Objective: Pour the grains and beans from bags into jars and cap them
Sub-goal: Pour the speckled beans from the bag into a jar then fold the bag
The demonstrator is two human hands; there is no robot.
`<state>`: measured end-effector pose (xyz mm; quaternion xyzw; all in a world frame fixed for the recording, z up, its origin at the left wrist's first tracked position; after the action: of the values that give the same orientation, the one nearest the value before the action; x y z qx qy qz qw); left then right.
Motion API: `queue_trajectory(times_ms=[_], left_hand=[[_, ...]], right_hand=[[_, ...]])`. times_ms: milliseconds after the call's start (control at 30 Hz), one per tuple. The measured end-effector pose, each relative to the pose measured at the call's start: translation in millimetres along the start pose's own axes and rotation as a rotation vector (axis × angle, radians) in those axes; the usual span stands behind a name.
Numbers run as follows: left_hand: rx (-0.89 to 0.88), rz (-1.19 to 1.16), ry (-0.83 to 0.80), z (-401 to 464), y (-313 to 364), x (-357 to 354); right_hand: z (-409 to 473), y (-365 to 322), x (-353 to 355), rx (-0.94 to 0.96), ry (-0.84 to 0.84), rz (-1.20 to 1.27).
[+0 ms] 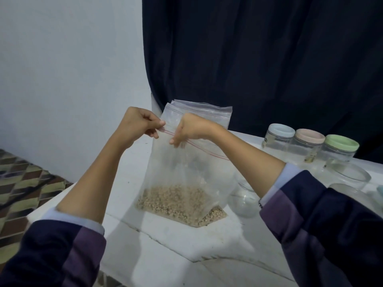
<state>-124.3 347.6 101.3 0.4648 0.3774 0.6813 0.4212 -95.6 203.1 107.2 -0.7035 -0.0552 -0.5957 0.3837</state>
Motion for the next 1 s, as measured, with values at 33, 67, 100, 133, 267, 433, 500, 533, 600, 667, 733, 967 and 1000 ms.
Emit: queue_trajectory(times_ms=[33, 67, 100, 133, 267, 433, 500, 533, 600, 667, 733, 967, 1000], left_hand=[[-0.013, -0.015, 0.011, -1, 2, 1], [-0.027, -0.040, 0.025, -1, 4, 2], [-0.042, -0.072, 0.042, -2, 5, 4], [-0.055, -0.109, 0.064, -3, 3, 6], [0.008, -0.257, 0.242, -7, -33, 18], [0.307, -0.452, 0.547, -27, -117, 2], [0.433, -0.638, 0.510, -32, -137, -18], [0.473, -0.728, 0.433, -30, -144, -32], [0.512, -0.879, 0.260, -27, -148, -60], [0.485, -1.021, 0.116, -23, -137, -80], [0.420, -1.153, 0.048, -16, -118, -93], [0.275, -1.357, 0.079, 7, -82, -102], [0.263, -1.351, 0.082, 12, -77, -100]], right_hand=[[-1, -2, 2, -0.003, 0.018, 0.032], [-2, -5, 6, -0.010, 0.041, 0.044], [-3, -7, 9, -0.018, 0.072, 0.042], [-5, -10, 14, -0.023, 0.110, 0.034], [-14, -13, 41, -0.031, 0.287, 0.031], [-22, -20, 76, -0.027, 0.458, 0.079], [-24, -21, 90, -0.018, 0.527, 0.129], [-24, -22, 96, -0.014, 0.563, 0.164], [-25, -23, 106, -0.008, 0.619, 0.227], [-26, -24, 112, -0.008, 0.643, 0.262], [-29, -21, 115, -0.003, 0.653, 0.296], [-53, 8, 116, 0.044, 0.722, 0.458], [-58, 14, 118, 0.052, 0.747, 0.473]])
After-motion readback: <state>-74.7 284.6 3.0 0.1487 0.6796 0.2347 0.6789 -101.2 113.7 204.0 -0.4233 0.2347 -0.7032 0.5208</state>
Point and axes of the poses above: each hand's wrist, its own z-axis towards the middle knuckle, its own x-axis out of the back of the hand, y = z × x, the point moved 5 cm from there along z, towards the middle knuckle, and after that the axes turned 5 degrees about x, right-handed, at the moved point
